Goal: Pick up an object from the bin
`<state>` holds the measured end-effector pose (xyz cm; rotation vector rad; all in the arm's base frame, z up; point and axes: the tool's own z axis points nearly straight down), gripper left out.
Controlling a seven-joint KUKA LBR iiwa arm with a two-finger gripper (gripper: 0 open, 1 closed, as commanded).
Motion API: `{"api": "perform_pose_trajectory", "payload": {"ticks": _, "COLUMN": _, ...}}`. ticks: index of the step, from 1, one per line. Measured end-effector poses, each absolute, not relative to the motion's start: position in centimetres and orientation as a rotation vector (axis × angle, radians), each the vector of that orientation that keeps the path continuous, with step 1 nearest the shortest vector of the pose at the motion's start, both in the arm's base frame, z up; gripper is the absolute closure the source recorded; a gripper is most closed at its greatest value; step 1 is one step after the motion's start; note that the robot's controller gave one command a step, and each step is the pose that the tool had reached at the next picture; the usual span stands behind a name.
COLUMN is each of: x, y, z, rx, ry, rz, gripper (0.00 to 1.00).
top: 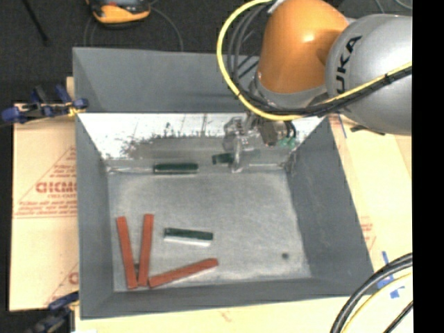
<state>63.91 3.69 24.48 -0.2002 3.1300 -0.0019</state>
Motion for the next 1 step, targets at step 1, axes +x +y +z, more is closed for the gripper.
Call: {"api": "perform_pose_trajectory", "payload": {"ticks": 1, "x": 63.91, "y": 3.69, "z": 24.48, "rx": -0.200, "ry": 3.130, "rz": -0.002, "gripper": 1.00}}
